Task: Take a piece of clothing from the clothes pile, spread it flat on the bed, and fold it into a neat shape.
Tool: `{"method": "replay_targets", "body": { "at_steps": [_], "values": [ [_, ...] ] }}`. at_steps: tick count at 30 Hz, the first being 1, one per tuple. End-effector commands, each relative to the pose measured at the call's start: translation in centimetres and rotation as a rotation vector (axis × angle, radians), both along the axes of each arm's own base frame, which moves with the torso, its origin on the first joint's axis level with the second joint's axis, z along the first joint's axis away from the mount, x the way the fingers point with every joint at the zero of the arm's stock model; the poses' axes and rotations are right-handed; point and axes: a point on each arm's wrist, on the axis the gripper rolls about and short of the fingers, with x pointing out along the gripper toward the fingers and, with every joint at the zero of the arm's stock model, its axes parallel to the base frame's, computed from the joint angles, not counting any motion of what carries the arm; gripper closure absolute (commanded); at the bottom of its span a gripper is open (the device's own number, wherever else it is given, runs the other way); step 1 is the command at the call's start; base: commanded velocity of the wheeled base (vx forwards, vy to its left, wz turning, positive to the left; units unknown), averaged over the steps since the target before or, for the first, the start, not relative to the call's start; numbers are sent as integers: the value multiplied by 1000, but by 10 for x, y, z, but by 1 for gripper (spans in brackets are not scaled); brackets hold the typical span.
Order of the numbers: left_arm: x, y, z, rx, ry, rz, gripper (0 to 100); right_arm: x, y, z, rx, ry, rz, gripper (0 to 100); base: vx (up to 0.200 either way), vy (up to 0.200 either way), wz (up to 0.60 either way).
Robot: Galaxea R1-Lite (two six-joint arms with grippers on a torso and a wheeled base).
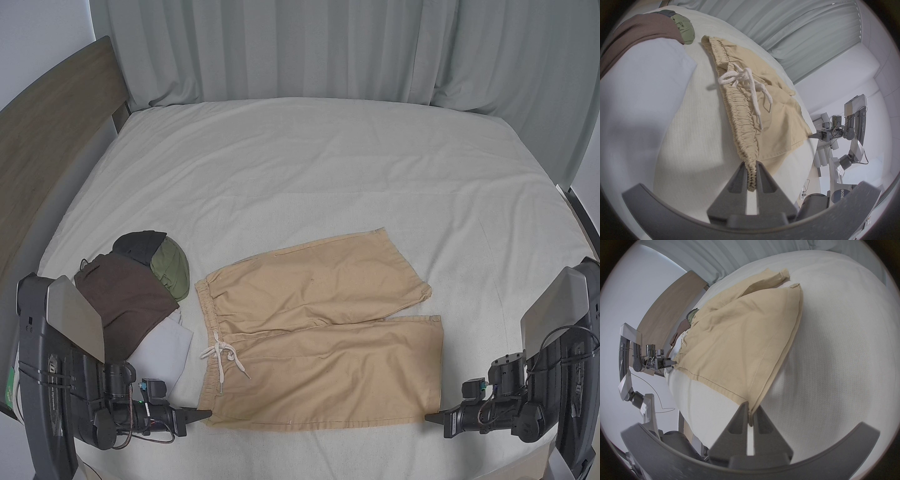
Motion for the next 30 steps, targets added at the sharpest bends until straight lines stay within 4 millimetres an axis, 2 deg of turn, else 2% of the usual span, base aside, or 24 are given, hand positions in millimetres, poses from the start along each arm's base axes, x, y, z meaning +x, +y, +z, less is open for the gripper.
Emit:
{"method": "replay_targets", "body": {
  "at_steps": [1, 10, 14, 21, 30],
  "values": [
    [-6, 1, 0, 3, 25, 4, 100, -5, -1, -1, -3, 27, 4, 100, 0, 0, 0],
    [-10, 8, 0, 25, 13, 5, 100, -8, 0, -1, -11, 47, 32, 100, 0, 0, 0],
    [-10, 7, 0, 25, 9, 2, 100, -12, 0, 6, -2, 68, 50, 100, 0, 0, 0],
    [-8, 5, 4, 13, -9, -10, 100, -8, 0, 12, 10, 10, 54, 100, 0, 0, 0],
    [2, 0, 27, -52, -55, 13, 100, -1, 1, 26, 73, -101, 78, 100, 0, 0, 0]
  ]
}}
